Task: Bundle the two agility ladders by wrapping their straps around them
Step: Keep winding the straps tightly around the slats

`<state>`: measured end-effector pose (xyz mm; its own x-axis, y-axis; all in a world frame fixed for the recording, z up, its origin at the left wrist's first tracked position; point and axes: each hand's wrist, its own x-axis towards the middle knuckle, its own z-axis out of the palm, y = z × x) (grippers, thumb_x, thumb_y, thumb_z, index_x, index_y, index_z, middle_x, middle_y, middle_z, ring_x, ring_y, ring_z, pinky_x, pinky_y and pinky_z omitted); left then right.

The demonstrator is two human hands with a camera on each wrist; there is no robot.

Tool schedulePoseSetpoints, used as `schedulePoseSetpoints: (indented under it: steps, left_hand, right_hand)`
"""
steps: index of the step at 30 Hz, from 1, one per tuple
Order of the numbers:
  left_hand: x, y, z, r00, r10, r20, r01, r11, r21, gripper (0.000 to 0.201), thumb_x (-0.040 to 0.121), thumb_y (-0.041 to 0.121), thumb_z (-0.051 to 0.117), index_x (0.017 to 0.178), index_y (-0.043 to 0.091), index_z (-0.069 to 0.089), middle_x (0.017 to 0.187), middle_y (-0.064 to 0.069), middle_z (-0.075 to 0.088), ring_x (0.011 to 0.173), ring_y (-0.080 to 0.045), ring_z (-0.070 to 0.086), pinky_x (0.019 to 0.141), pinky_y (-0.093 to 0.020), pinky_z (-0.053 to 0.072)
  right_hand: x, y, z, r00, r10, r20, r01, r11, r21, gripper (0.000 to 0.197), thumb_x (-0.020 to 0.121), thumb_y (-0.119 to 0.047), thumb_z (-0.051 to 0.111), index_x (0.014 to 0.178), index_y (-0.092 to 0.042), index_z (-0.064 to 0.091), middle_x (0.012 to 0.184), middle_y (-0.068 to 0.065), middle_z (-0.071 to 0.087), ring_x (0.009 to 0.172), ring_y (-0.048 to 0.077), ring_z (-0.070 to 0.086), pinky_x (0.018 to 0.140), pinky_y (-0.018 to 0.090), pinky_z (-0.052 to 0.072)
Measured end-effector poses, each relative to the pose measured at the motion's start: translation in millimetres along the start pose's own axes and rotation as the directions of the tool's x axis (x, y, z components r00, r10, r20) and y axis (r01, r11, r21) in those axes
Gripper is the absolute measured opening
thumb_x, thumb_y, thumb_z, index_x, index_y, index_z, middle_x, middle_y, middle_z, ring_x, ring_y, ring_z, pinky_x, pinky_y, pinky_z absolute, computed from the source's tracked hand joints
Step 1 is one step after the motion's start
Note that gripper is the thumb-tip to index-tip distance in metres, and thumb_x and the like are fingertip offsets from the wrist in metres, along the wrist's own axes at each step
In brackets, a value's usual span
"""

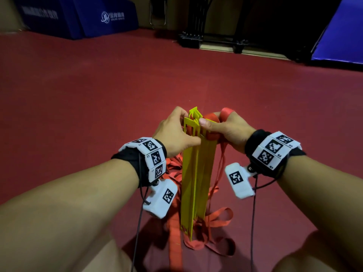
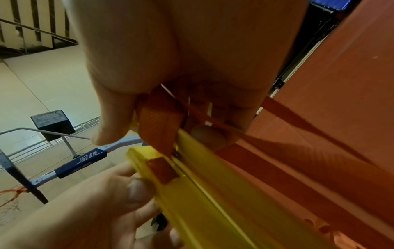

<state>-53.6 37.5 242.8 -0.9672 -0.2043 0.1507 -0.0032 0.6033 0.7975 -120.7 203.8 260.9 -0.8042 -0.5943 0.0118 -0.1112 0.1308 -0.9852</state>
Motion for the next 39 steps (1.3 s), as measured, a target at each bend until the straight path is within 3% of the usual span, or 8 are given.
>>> schedulePoseSetpoints:
  steps: [5,11,17,20,25,30,34,39]
  left_hand:
    - [2.5,1.5,1.7,1.0,0.002,0.03,0.0,0.998,-0.062,0.042,0.072,0.018,0.07,0.108,0.033,0.055,0.103,0.013,0.068,0.092,-0.012,0.067,0.084,-0.033,0.053]
    - [3.2,-0.3,7.7,0.994,0.025,0.106,0.008,0.956,-0.293,0.051,0.058,0.018,0.07,0.105,0.036,0.06,0.1,0.005,0.067,0.081,-0.018,0.064,0.069,-0.051,0.063]
    - [5.3,2.4,9.4,0.981,0.118,0.152,-0.07,0.954,-0.291,0.059,0.056,0.027,0.086,0.108,0.035,0.059,0.098,0.0,0.071,0.081,-0.015,0.062,0.083,-0.044,0.058]
    - [7.5,2.1,10.9,0.975,0.148,0.167,-0.087,0.941,-0.326,0.054,0.067,0.004,0.077,0.113,0.028,0.064,0.099,-0.005,0.075,0.086,-0.018,0.069,0.08,-0.037,0.059]
    - [6.6,3.5,11.7,0.973,0.15,0.173,-0.078,0.928,-0.365,0.052,0.065,-0.002,0.071,0.108,0.027,0.064,0.085,0.008,0.073,0.075,-0.006,0.067,0.064,-0.021,0.052]
    - [4.1,4.9,11.9,0.979,0.177,0.1,-0.145,0.953,-0.266,0.051,0.058,0.014,0.079,0.102,0.033,0.061,0.098,0.004,0.07,0.087,-0.014,0.068,0.084,-0.045,0.059]
    - [0.4,6.5,11.0,0.983,0.167,0.072,-0.146,0.961,-0.237,0.053,0.056,0.023,0.082,0.102,0.038,0.061,0.092,0.01,0.071,0.086,-0.014,0.069,0.084,-0.045,0.06]
    - [-1.5,22.3,5.0,0.983,0.181,-0.035,-0.18,0.904,-0.387,0.055,0.059,0.011,0.069,0.112,0.026,0.064,0.099,0.003,0.071,0.083,-0.001,0.068,0.073,-0.021,0.055]
  right_hand:
    - [6.2,2.4,-10.4,0.992,0.037,-0.12,-0.039,0.999,-0.02,0.03,0.064,-0.003,0.079,0.086,0.009,0.063,0.05,-0.003,0.051,0.044,0.011,0.042,0.047,0.023,0.035]
    - [9.9,-8.1,-9.2,0.981,-0.013,-0.192,-0.002,0.997,-0.076,0.03,0.055,0.006,0.063,0.077,-0.011,0.052,0.068,0.006,0.053,0.057,0.021,0.051,0.046,0.024,0.042]
    - [4.4,-7.3,-12.2,0.993,-0.029,-0.117,0.013,0.991,-0.131,0.055,0.058,-0.003,0.065,0.111,-0.014,0.059,0.079,0.005,0.059,0.054,0.013,0.056,0.048,0.026,0.044]
    - [-0.4,-0.4,-17.8,0.991,-0.028,-0.131,0.007,0.987,-0.161,0.054,0.072,0.003,0.076,0.119,-0.016,0.06,0.09,0.008,0.064,0.071,0.019,0.061,0.058,0.029,0.046]
    - [-6.0,8.2,-27.2,0.986,-0.06,-0.153,0.028,0.979,-0.203,0.031,0.083,-0.002,0.077,0.11,-0.01,0.065,0.09,0.013,0.069,0.075,0.021,0.063,0.063,0.033,0.049]
    - [3.0,18.8,-36.4,0.948,-0.096,-0.304,-0.006,0.949,-0.316,0.022,0.086,-0.014,0.075,0.108,-0.017,0.069,0.077,-0.005,0.067,0.063,0.009,0.063,0.051,0.021,0.044]
    - [7.8,21.0,-32.7,0.922,-0.128,-0.365,-0.013,0.933,-0.361,0.015,0.086,-0.019,0.075,0.099,-0.02,0.069,0.073,-0.011,0.064,0.054,0.004,0.059,0.047,0.018,0.041]
    - [11.9,12.7,-31.3,0.858,-0.161,-0.487,0.005,0.952,-0.306,0.015,0.078,-0.027,0.074,0.091,-0.021,0.069,0.079,-0.007,0.068,0.065,0.013,0.061,0.056,0.022,0.042]
